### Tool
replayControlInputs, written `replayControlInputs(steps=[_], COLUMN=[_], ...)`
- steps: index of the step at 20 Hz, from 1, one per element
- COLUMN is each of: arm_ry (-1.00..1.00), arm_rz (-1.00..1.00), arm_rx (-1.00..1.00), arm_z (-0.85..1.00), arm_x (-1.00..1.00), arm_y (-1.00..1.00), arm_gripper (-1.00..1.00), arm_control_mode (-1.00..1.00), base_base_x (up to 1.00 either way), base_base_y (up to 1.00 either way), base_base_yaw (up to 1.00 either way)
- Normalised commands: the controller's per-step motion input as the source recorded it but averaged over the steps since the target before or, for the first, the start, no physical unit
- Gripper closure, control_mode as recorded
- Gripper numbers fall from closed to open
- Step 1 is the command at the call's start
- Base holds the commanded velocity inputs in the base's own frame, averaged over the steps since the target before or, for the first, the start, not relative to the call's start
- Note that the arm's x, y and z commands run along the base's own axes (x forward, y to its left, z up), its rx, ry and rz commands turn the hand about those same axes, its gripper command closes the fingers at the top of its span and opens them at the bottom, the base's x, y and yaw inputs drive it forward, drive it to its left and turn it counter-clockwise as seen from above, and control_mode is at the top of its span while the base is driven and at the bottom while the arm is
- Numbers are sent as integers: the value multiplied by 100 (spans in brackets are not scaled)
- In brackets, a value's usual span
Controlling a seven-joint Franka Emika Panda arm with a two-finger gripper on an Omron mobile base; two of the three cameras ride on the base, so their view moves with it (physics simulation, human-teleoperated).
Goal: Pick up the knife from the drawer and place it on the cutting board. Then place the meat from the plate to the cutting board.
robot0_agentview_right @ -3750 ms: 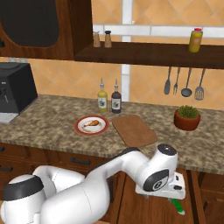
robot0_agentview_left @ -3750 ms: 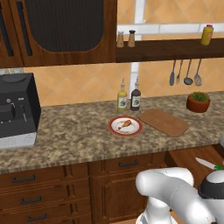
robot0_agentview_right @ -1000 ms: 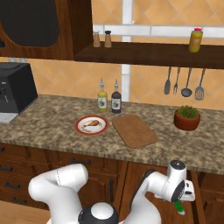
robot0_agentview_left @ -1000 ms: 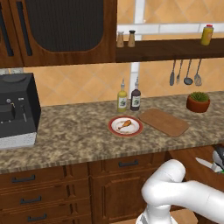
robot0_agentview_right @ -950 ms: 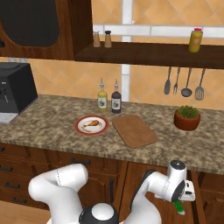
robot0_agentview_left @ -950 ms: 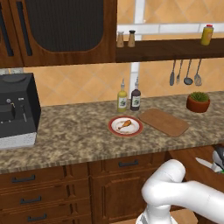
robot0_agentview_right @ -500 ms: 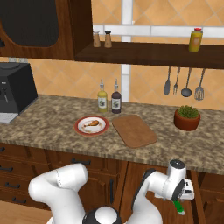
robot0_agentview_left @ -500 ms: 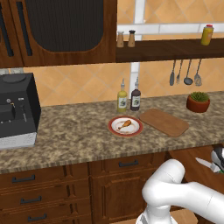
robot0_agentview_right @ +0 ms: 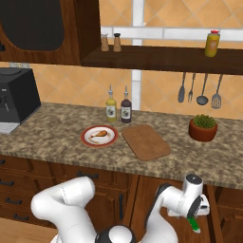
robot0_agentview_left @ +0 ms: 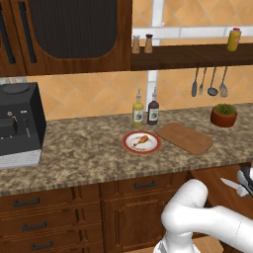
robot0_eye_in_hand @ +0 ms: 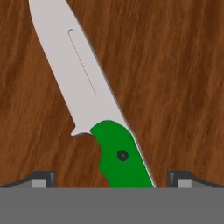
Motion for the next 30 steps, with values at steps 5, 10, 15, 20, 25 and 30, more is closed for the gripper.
replayControlInputs(steps=[5,10,15,20,25,30], arm_ry=[3,0,0,5,7,5], arm_rz=[5,0,0,0,0,0], arm_rx=[2,0,0,2,1,1], arm_z=[0,-28,-49,-29,-19,-12], arm_x=[3,2,1,-2,-8,-17], arm_y=[-1,0,0,0,0,0], arm_gripper=[-100,-100,-100,-100,100,100], arm_control_mode=[-100,-100,-100,-100,-100,-100], base_base_x=[0,0,0,0,0,0], base_base_y=[0,0,0,0,0,0], base_base_yaw=[0,0,0,0,0,0])
